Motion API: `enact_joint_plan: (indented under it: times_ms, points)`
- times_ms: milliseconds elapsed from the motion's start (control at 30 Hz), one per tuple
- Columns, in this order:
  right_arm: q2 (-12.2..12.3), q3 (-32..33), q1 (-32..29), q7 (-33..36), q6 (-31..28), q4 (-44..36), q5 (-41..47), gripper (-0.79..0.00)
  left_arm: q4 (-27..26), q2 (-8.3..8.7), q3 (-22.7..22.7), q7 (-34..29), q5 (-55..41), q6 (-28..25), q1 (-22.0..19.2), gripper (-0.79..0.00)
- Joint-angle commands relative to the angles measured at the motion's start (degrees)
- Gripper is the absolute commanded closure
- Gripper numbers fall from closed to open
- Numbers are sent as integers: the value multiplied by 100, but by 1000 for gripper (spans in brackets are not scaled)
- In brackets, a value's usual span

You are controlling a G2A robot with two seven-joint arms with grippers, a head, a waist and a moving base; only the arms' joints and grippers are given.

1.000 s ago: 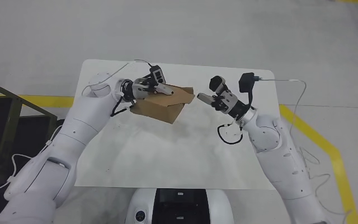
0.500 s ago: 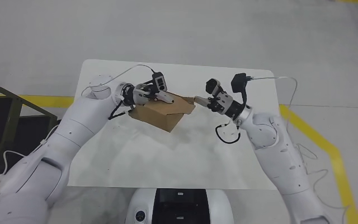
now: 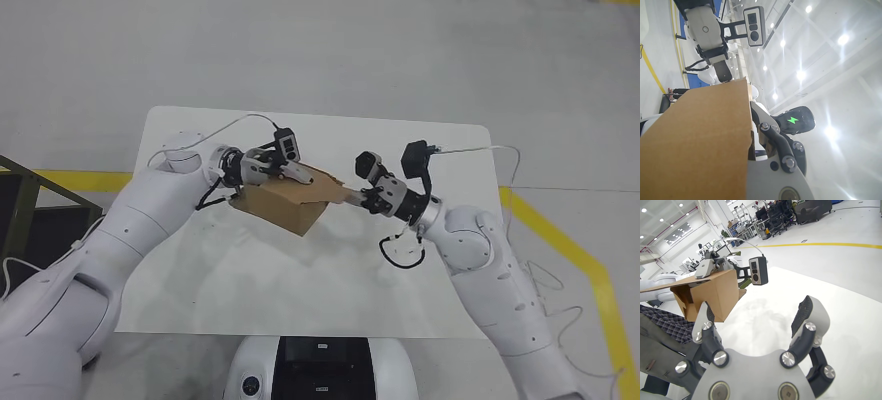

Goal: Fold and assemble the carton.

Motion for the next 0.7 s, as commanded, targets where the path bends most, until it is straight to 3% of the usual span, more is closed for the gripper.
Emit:
enact_joint_plan:
  times_ms: [0,667]
  points:
    - [0,-28,10,19,0,-23,-13,-785,19,1,66,0,-38,-25,-38,0]
    - [9,-218,62,88,-17,-105,-36,-785,5,33,547,0,-263,-160,-298,0]
